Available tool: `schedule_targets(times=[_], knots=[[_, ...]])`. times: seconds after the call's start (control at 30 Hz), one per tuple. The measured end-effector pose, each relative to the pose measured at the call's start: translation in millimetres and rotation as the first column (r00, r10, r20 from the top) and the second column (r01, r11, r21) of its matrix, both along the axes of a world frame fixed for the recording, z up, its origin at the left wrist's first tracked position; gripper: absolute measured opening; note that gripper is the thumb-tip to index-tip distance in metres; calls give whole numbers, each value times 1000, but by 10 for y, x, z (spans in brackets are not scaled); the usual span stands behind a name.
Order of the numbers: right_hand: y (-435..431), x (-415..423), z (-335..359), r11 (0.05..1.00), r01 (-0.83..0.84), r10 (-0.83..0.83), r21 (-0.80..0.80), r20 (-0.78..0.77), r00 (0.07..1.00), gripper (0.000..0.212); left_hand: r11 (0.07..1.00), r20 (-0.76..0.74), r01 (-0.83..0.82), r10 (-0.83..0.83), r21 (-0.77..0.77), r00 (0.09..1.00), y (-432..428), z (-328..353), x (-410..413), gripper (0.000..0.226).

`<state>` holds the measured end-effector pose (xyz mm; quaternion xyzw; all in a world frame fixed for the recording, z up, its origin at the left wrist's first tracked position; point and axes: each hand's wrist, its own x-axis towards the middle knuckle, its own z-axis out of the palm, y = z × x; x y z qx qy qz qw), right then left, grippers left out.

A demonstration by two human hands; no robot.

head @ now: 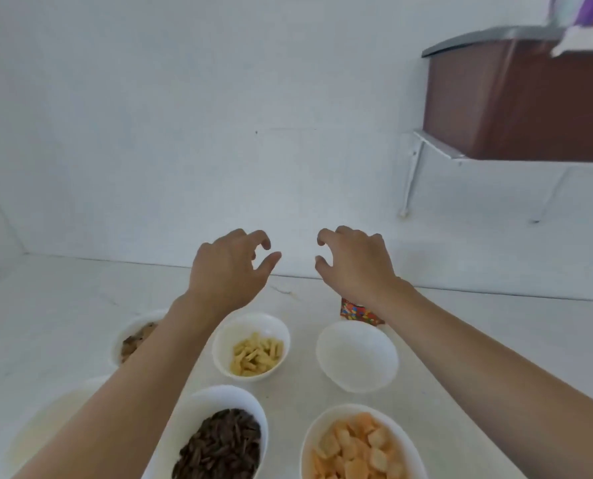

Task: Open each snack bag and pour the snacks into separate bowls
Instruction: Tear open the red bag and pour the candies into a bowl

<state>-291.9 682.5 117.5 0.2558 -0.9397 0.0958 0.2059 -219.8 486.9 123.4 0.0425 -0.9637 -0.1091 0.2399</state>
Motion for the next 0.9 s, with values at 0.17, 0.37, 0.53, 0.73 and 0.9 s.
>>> schedule_targets(times=[0.17, 0.37, 0.53, 0.73, 0.9], knots=[[716, -456, -172, 988, 152, -153, 39, 23, 988, 29, 992, 60, 124, -123, -28, 991, 706, -222, -701, 31], [1065, -833, -470, 973, 225, -228, 49, 86, 970, 29, 977, 138, 207, -199, -44, 970, 1140, -581, -1320, 36], [1053, -1052, -764, 972, 225, -231, 66, 125, 965, 27, 966, 204, 250, -231, -73, 951, 1194, -924, -1657, 42], [988, -1100, -1089, 973, 201, -220, 117, 186, 958, 27, 951, 267, 296, -262, -92, 927, 1142, -1250, -1791, 27], [978, -1117, -1211, 973, 200, -215, 112, 144, 966, 21, 942, 217, 321, -294, -101, 931, 1085, -1296, -1808, 19]])
